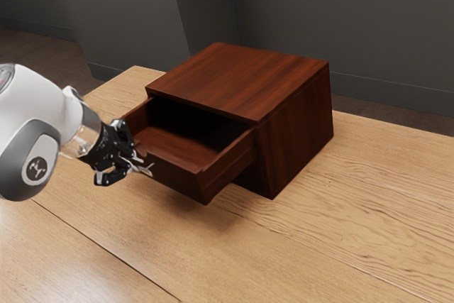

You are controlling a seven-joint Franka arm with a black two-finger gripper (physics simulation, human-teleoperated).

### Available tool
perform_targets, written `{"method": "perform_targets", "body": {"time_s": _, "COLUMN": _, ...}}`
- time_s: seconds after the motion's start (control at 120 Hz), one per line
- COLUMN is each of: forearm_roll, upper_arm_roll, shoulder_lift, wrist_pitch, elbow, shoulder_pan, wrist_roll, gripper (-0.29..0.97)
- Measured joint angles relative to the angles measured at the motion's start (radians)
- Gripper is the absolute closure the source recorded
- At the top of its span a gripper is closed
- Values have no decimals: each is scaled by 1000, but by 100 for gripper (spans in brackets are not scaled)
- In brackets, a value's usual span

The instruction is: Pull the drawer handle with one arm to open the drawer

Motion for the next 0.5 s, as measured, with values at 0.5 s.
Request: {"method": "perform_targets", "body": {"time_s": 0.5, "forearm_roll": 0, "upper_arm_roll": -36, "shoulder_lift": -99, "wrist_pitch": 6, "elbow": -78, "shoulder_pan": 38, "wrist_roll": -7, "gripper": 68}}
